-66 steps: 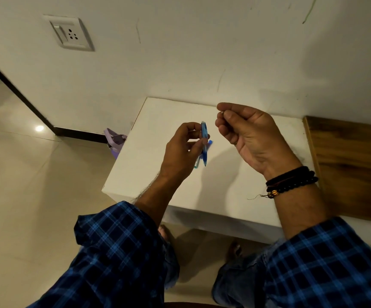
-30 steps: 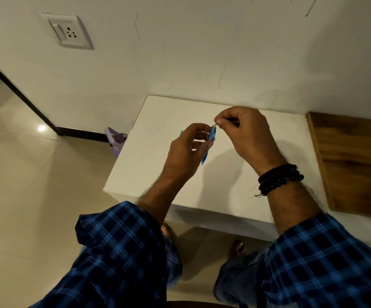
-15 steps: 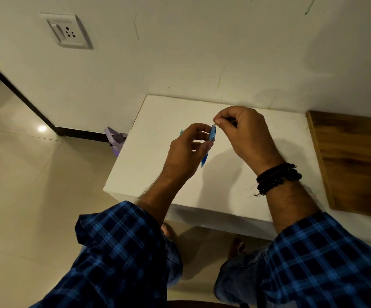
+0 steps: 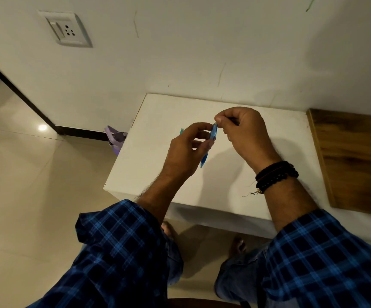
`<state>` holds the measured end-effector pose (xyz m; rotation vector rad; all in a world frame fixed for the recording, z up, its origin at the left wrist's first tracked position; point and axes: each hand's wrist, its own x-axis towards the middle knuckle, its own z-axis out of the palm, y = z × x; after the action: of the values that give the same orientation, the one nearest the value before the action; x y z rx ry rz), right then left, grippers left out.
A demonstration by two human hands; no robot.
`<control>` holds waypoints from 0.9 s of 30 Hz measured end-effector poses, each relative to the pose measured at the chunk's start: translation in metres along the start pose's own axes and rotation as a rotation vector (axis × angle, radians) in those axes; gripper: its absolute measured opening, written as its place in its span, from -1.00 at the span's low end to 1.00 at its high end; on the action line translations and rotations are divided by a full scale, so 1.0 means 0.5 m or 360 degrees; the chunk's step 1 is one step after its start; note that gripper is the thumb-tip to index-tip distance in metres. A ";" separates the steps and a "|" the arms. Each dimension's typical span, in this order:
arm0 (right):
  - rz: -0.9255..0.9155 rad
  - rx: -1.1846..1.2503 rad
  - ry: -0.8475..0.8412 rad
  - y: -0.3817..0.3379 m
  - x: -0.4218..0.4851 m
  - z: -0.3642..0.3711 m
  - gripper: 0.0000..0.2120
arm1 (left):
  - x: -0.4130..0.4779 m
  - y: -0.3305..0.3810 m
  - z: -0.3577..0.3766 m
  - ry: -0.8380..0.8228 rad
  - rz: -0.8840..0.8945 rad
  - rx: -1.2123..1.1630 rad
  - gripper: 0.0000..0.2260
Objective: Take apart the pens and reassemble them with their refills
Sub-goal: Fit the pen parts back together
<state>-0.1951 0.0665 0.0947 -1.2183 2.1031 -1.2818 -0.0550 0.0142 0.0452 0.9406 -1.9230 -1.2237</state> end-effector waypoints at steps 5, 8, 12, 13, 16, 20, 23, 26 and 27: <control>0.0064 0.0097 0.0014 0.002 -0.003 0.003 -0.93 | 0.001 -0.002 0.000 -0.0015 0.0009 0.0028 -0.75; 0.0076 0.0069 -0.0022 0.005 0.000 0.001 -0.93 | 0.002 -0.004 0.001 -0.0016 0.0014 0.0044 -0.75; 0.0017 -0.0006 -0.0049 0.009 0.002 -0.006 -0.88 | 0.001 -0.003 0.001 -0.0022 0.0017 0.0051 -0.75; -0.0022 -0.0041 -0.0043 0.009 0.002 -0.007 -0.87 | 0.002 -0.003 0.000 -0.0022 0.0014 0.0040 -0.75; -0.0132 -0.0140 -0.0053 0.006 0.002 -0.013 -0.85 | 0.003 -0.003 0.000 -0.0017 0.0001 0.0005 -0.79; -0.0236 -0.0243 -0.0079 0.005 0.001 -0.017 -0.83 | 0.002 -0.004 -0.001 -0.0008 -0.0010 -0.0017 -0.79; -0.0296 -0.0329 -0.0077 0.006 0.000 -0.015 -0.83 | 0.001 -0.006 -0.001 -0.0031 -0.0012 -0.0012 -0.79; -0.0320 -0.0358 -0.0083 0.007 0.000 -0.013 -0.82 | -0.001 -0.006 0.000 -0.0037 -0.0049 -0.0052 -0.79; -0.0320 -0.0350 -0.0088 0.007 0.000 -0.013 -0.81 | -0.001 -0.006 0.000 -0.0030 -0.0057 -0.0075 -0.79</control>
<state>-0.2011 0.0706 0.0951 -1.5740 2.1710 -1.1035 -0.0540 0.0136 0.0425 0.9461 -1.8910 -1.2972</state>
